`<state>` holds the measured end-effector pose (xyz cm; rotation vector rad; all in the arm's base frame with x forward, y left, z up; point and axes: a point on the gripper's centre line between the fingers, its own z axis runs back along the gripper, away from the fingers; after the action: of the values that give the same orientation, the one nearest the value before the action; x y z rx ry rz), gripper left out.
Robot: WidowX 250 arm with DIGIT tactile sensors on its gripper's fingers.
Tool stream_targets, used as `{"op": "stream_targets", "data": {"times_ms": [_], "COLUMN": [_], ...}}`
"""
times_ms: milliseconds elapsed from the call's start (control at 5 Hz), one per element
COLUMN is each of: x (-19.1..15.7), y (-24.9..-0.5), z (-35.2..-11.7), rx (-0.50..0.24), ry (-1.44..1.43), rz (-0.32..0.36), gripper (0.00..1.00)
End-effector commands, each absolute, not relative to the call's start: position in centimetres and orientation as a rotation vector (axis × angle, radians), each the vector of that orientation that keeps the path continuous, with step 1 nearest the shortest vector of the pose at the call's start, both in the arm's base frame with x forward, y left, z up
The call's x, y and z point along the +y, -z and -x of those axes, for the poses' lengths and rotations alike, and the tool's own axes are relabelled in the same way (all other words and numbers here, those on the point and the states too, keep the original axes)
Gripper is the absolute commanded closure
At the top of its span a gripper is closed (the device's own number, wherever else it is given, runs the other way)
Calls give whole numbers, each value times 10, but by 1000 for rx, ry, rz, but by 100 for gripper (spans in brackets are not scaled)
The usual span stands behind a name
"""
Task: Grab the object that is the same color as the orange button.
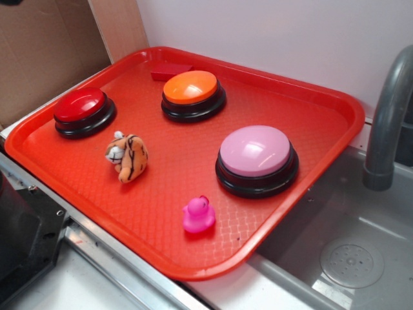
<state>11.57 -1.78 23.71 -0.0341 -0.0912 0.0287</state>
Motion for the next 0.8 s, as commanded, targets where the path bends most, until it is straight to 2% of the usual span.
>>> {"op": "stream_targets", "data": {"times_ms": [0,200,400,600], "x": [-18,-5,0,-3], "y": [-237,-218,-185,-159], "z": [-116,-143,-165,-175], "rx": [-91,-29,46,65], "ry": [-29,-28,-25,64], "rz": [34,45,35,29], "gripper": [0,0,0,0]}}
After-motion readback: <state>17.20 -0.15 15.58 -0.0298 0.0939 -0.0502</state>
